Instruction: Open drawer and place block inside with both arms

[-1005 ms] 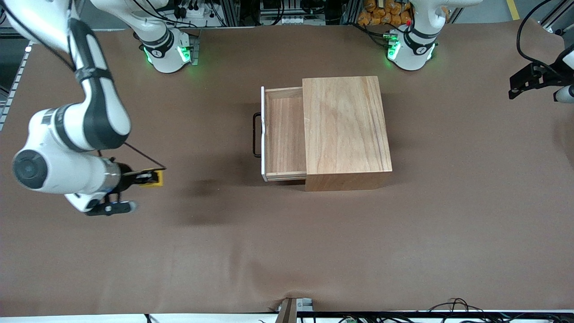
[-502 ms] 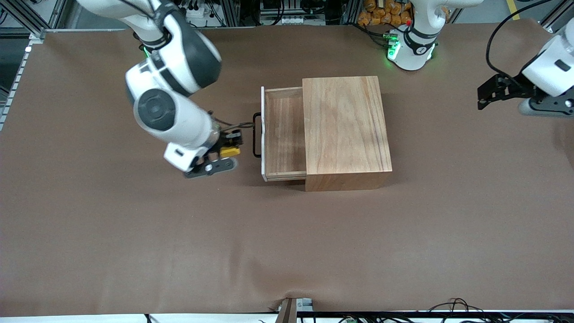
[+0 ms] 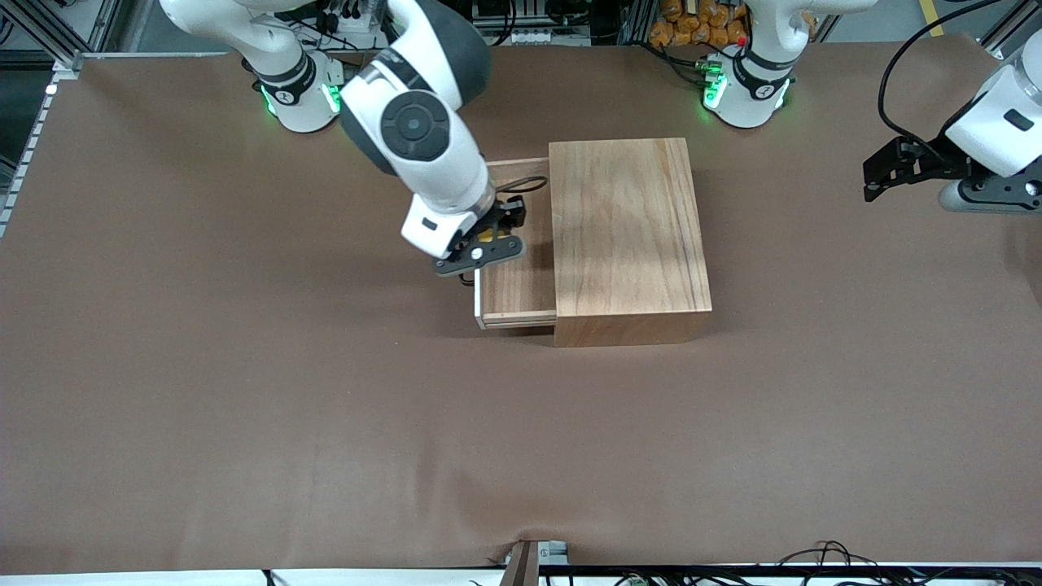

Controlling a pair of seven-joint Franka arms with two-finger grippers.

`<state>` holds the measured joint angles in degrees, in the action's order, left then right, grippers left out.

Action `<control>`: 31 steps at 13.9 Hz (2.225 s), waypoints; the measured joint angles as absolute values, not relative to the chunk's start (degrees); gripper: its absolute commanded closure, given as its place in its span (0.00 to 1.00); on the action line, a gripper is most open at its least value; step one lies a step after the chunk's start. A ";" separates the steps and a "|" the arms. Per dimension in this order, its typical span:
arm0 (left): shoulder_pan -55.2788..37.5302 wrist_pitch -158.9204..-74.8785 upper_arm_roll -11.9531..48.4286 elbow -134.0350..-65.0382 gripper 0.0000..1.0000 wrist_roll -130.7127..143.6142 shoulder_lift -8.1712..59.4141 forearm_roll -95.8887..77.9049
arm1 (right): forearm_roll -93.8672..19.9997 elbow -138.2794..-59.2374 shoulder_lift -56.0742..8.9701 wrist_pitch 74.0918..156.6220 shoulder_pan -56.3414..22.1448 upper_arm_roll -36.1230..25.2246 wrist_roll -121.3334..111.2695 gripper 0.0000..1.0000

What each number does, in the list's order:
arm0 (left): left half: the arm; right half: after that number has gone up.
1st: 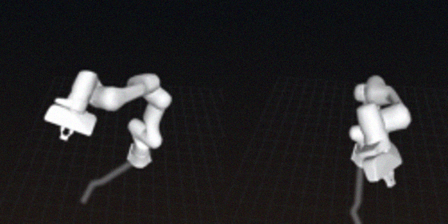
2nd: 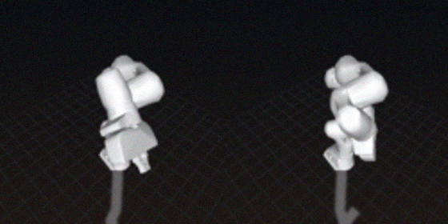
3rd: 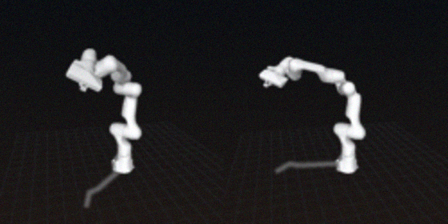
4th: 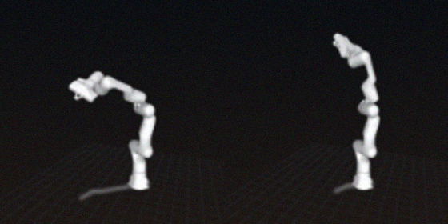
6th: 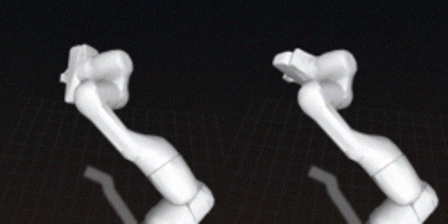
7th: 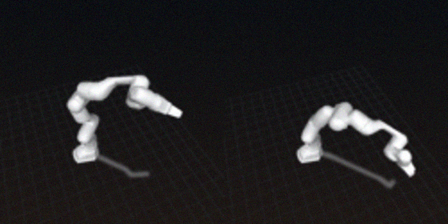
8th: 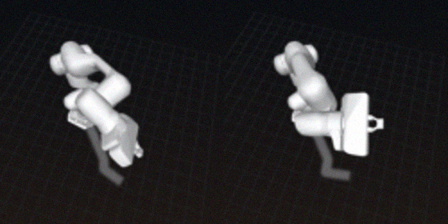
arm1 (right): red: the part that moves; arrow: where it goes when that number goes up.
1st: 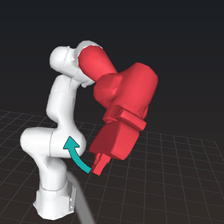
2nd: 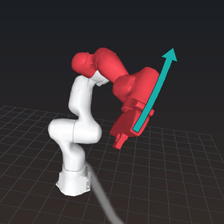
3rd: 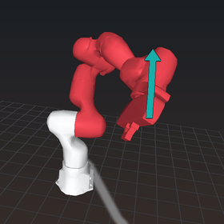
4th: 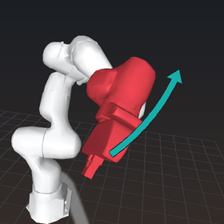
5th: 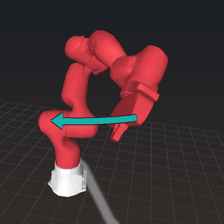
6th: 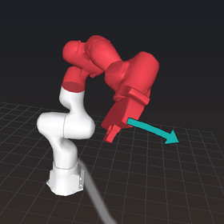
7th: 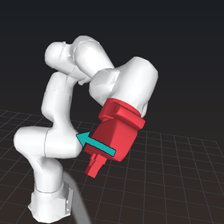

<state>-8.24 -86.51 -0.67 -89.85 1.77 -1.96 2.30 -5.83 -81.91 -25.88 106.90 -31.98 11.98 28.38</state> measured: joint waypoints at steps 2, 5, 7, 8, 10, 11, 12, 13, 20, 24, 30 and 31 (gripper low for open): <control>-8.18 -86.59 -0.68 -89.73 0.00 2.59 -1.96 2.30 | -5.68 -83.55 -26.27 108.74 -33.01 11.94 28.57 1.00; -7.77 -86.60 -0.73 -89.72 0.00 2.64 -1.96 2.30 | -4.79 -84.94 -26.39 109.77 -34.86 11.91 33.75 1.00; -7.49 -86.60 -0.73 -89.72 0.00 2.65 -1.96 2.30 | -0.81 -86.16 -26.60 110.92 -36.72 11.91 38.91 0.88; -7.36 -86.61 -0.75 -89.72 0.00 2.65 -1.96 2.30 | 0.42 -86.57 -26.71 111.27 -37.40 11.89 40.22 0.58; -6.98 -86.61 -0.68 -89.72 0.00 2.65 -1.96 2.30 | 1.14 -86.78 -26.82 111.57 -37.77 11.79 41.10 0.00; -6.31 -86.62 -0.23 -89.72 0.00 2.65 -1.96 2.30 | 1.16 -86.75 -26.81 111.64 -37.75 11.52 41.13 0.00; -5.17 -86.67 0.75 -89.72 0.00 2.65 -1.96 2.30 | 1.17 -86.69 -26.81 111.67 -37.68 11.28 41.13 0.00; -4.27 -86.74 1.59 -89.70 0.00 2.65 -1.98 2.30 | 1.17 -86.58 -26.80 111.68 -37.58 11.13 41.13 0.00; -2.57 -86.78 2.24 -89.77 0.00 2.66 -2.92 2.30 | 1.23 -85.94 -25.54 111.67 -34.41 10.24 41.19 0.00; -2.16 -86.71 2.25 -90.38 0.00 2.66 -3.01 2.30 | 1.37 -85.68 -22.69 111.52 -26.30 10.01 37.46 0.00; -2.11 -85.11 2.39 -90.63 0.00 3.52 -3.41 2.30 | 1.41 -85.13 -18.31 104.71 -12.53 9.85 17.29 0.00; -2.10 -84.90 2.41 -90.64 0.00 3.64 -3.57 2.30 | 1.41 -84.95 -16.52 102.55 -10.26 9.84 15.24 0.00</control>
